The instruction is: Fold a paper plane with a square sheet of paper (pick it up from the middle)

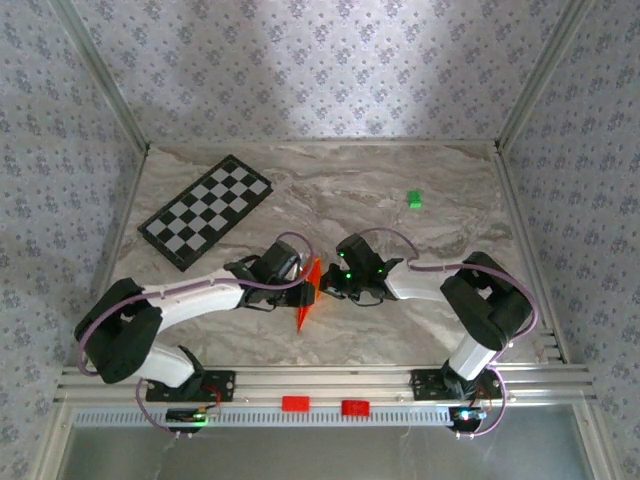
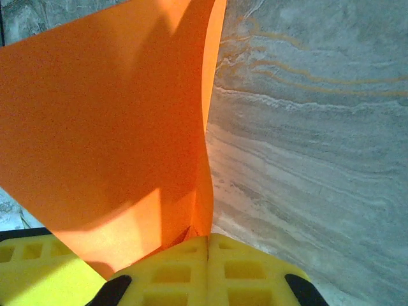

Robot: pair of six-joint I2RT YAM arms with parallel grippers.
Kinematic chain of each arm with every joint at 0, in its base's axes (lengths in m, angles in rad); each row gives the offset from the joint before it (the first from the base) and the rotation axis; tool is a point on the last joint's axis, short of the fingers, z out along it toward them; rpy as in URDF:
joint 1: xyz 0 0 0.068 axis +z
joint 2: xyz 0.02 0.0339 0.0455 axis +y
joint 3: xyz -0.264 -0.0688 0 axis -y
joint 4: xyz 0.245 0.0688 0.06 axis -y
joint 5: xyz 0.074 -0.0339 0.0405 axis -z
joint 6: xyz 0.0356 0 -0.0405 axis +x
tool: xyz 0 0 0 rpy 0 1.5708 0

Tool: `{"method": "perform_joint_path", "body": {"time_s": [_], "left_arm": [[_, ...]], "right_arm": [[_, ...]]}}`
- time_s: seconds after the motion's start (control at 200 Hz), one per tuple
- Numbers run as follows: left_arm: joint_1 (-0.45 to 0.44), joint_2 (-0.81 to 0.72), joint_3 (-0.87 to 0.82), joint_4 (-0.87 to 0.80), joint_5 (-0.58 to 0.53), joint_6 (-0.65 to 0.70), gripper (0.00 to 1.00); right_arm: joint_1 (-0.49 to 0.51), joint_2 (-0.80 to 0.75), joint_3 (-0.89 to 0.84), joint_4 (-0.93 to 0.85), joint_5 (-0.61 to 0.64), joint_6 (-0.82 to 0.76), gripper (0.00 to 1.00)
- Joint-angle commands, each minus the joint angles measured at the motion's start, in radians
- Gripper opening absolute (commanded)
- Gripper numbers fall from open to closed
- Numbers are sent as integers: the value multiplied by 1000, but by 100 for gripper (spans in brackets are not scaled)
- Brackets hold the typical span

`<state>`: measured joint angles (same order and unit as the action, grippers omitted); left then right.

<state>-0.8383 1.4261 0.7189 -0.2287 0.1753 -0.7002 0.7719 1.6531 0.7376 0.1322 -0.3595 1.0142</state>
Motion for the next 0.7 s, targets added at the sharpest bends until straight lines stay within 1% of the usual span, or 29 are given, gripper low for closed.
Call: {"method": "perform_joint_path", "body": {"time_s": [0.0,0.34,0.555,0.695], "left_arm": [[-6,13,22,-6,19,15,44],[-9,6,28,45,46,10,44],[-7,33,61,16,3,16,45],[-9,43,52,4,0,16,43]], "right_arm": [[-5,18,-3,4,-16,11,0],[-6,24,-3,6,-20,10,0],[-6,24,-3,6,-23,9,0],[-8,23,-4,7,-23,10,0]]}}
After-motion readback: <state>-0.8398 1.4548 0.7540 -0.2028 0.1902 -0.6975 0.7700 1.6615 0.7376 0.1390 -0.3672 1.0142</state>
